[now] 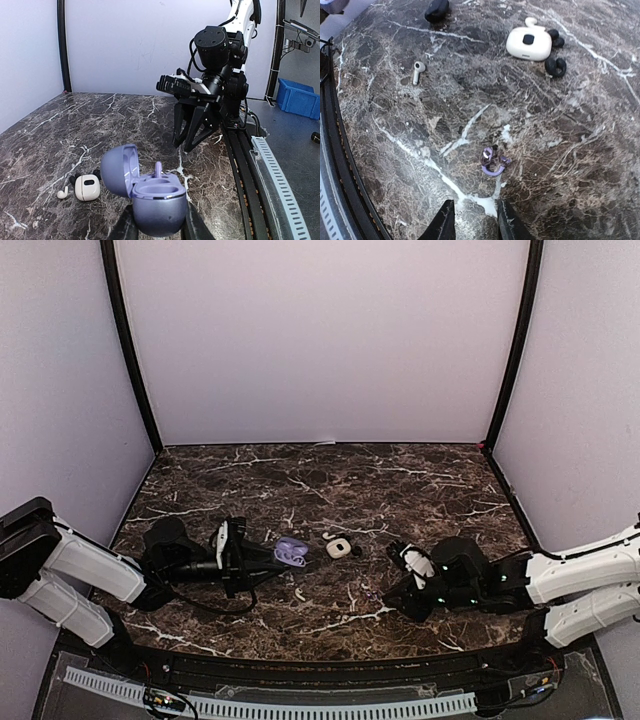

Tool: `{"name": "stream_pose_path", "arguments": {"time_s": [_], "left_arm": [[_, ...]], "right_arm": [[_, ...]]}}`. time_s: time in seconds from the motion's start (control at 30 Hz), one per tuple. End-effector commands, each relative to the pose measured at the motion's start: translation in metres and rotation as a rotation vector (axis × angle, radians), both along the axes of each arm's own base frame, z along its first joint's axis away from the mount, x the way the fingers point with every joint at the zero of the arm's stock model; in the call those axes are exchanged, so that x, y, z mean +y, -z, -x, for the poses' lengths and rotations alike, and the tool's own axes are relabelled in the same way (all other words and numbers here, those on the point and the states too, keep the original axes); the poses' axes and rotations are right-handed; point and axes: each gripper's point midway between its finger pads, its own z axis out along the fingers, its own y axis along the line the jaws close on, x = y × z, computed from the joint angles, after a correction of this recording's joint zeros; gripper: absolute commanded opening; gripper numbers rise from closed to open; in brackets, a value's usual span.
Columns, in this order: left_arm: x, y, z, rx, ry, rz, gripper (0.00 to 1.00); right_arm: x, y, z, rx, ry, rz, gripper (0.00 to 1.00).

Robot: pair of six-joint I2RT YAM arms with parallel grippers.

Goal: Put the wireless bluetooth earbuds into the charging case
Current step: Pick up the left earbud from the center of the board.

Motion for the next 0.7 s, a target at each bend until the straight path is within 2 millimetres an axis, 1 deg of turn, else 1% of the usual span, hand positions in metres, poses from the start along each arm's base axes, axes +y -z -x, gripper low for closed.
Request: {"name": "stream_pose_path", "arguments": {"time_s": [0.0, 0.1, 0.17, 0.3, 0.67], "left_arm": [[-0.003, -0.010, -0.003, -0.030, 0.009, 0.023, 0.01], [-0.003, -0.010, -0.003, -0.029, 0.007, 0.021, 0.02], [-0.002, -0.009, -0.003, -0.029, 0.006, 0.020, 0.02], [-0.002, -0.009, -0.004, -0.029, 0.005, 0.019, 0.02], [-0.002, -0.008, -0.004, -0.031, 0.003, 0.017, 0.02]], "right_arm": [[0.007, 0.012, 0.001, 0.041, 0.035, -0.013, 0.28], [0.008, 0.025, 0.001, 0.063, 0.047, 0.014, 0.29], [0.011, 0.029, -0.001, 0.057, 0.046, 0.037, 0.29], [0.017, 0.032, -0.005, 0.024, 0.026, 0.087, 0.28], [0.021, 0.039, -0.014, -0.050, -0.024, 0.207, 0.29]]}}
